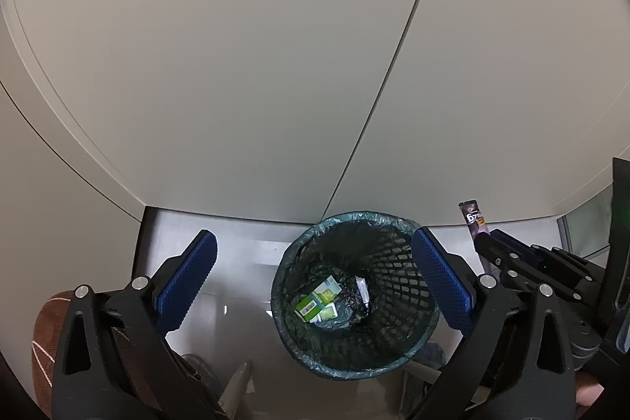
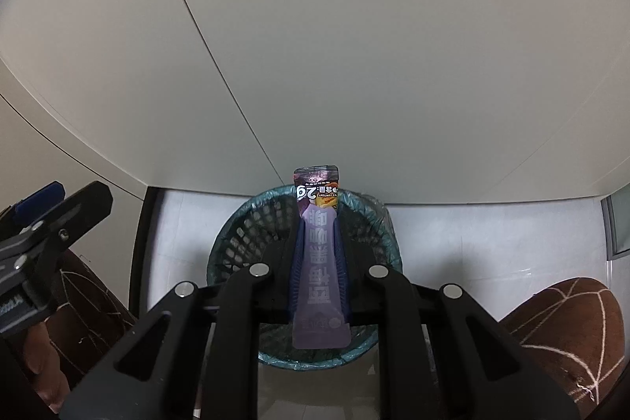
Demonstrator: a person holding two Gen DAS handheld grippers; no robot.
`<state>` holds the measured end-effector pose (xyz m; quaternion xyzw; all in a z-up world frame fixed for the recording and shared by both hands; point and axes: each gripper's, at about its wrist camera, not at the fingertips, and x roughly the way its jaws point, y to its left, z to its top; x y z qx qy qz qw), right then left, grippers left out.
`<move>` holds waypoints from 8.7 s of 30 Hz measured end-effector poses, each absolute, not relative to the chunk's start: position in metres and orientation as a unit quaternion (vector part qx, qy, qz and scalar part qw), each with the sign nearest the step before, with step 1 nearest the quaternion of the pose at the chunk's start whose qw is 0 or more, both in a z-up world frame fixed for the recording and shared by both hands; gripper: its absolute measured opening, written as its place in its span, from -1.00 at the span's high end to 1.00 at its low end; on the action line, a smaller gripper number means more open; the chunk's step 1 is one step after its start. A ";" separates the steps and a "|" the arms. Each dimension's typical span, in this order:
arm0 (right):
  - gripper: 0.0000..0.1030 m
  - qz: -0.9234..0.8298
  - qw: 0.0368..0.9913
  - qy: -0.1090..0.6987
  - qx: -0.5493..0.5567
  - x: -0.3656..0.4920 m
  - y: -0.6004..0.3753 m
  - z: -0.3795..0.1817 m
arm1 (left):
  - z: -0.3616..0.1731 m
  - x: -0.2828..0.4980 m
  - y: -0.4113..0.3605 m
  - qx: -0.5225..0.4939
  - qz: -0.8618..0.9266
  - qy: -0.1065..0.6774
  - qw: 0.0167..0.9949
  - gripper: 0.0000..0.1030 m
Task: Collect trash
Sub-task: 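Open the left tool over the bin while the right tool releases the sachet, then raise both tools back up toward the counter, then grasp the clear plastic bag with the left tool while the right tool grasps the red mesh net, then carry the clear bag and red net down over the black bin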
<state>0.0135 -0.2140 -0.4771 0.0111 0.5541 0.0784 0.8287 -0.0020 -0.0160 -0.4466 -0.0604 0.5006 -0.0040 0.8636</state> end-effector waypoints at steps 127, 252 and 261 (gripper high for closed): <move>-0.77 -0.003 0.923 0.384 0.010 0.272 -0.328 -0.026 | -0.094 0.201 -0.140 0.032 -0.012 0.432 0.901 -0.84; 0.75 0.107 0.960 0.260 -0.016 -0.086 -0.232 -0.055 | -0.056 -0.096 -0.077 -0.032 -0.016 0.276 0.961 0.03; 0.75 0.071 0.959 0.271 -0.037 -0.105 -0.226 -0.137 | -0.128 -0.106 -0.077 -0.030 -0.027 0.295 0.954 0.03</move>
